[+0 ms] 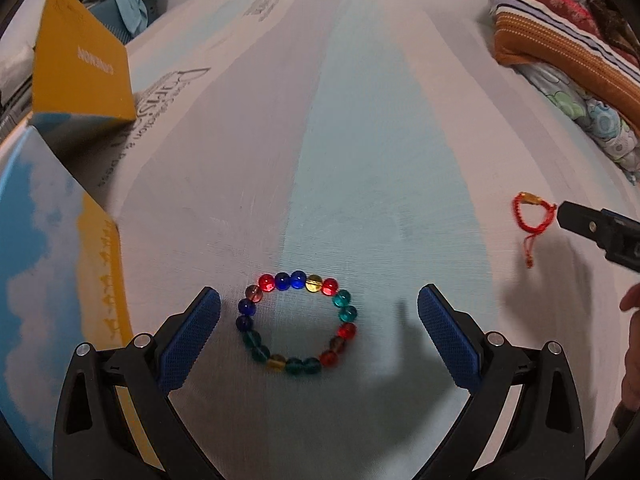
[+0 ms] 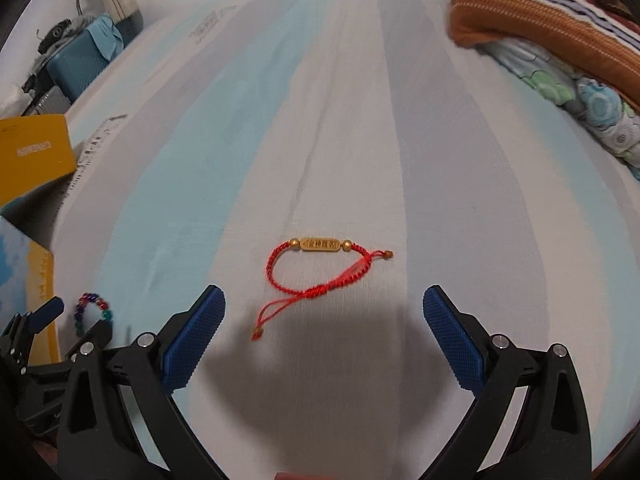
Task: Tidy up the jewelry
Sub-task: 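Grasp the multicolour glass bracelet with left tool while right tool grasps red cord bracelet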
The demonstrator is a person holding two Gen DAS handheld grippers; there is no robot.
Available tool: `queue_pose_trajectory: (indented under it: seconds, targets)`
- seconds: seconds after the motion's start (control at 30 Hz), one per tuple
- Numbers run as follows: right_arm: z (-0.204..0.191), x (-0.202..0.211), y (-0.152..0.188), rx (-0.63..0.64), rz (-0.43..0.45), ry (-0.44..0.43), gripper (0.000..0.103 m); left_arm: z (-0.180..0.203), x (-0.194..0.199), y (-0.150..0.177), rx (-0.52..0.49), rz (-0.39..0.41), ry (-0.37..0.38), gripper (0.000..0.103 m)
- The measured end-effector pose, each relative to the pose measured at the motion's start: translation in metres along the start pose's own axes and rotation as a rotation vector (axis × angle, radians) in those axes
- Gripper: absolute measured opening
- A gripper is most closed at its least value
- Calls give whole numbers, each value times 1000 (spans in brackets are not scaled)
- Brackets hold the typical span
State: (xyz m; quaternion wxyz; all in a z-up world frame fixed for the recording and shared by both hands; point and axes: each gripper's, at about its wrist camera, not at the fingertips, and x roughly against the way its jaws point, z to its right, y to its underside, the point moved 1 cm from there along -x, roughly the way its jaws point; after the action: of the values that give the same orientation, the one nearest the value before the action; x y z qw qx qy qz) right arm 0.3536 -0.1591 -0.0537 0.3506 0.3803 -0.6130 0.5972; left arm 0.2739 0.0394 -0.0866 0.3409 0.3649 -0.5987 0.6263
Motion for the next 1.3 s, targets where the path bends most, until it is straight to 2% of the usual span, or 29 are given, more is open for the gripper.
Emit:
queue_pose_trajectory:
  seconds: [0.33, 0.47, 0.5, 0.57, 0.7, 0.87, 1.0, 1.17, 1.3]
  targets:
    - [-3, -39, -10, 8, -47, 2, 95, -4, -26, 1, -2, -23, -12, 97]
    - [-4, -48, -16, 9, -72, 0, 93, -3, -29, 0, 0, -29, -27, 93]
    - [-4, -50, -16, 8, -80, -3, 91, -3, -29, 0, 2, -30, -37, 91]
    - [-4, -55, -16, 7, -105, -8, 76, -4, -28, 1, 10, -27, -54, 84]
    - [-3, -61, -14, 0, -127, -9, 68, -6, -26, 2, 25, -26, -70, 71]
    - [-4, -59, -15, -8, -124, -15, 50, -6, -23, 3, 32, -27, -65, 53]
    - [-5, -57, -14, -9, -124, -22, 38, -8, -20, 4, 56, -17, -54, 45]
    - [-5, -55, -13, -8, -118, -25, 20, -8, -18, 3, 54, -16, -42, 25]
    - [-6, -53, -12, -13, -111, -30, 16, -10, -17, 3, 55, -18, -33, 19]
